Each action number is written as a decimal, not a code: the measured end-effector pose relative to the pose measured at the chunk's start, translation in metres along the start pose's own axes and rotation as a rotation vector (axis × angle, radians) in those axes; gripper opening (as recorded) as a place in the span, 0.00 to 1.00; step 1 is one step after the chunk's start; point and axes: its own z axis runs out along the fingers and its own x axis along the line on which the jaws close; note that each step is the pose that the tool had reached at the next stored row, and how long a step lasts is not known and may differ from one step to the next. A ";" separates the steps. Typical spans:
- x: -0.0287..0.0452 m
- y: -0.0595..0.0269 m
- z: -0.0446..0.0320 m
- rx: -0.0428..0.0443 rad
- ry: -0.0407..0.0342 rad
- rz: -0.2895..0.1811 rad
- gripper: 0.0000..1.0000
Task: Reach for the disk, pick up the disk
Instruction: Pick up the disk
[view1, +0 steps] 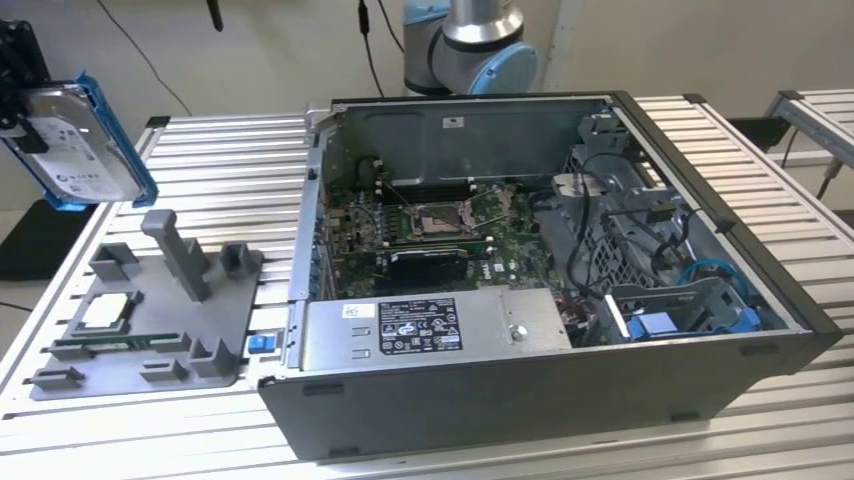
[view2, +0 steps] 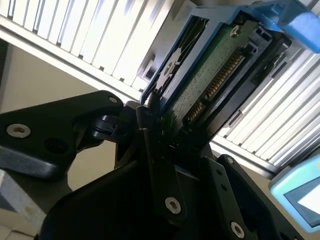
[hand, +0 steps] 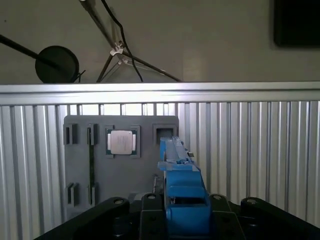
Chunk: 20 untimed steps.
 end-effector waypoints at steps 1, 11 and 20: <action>-0.0001 0.0000 -0.0019 0.0000 0.0000 0.000 0.00; -0.0011 0.0002 -0.0174 0.0003 0.0009 0.000 0.00; -0.0013 0.0001 -0.0191 0.0003 0.0034 0.000 0.00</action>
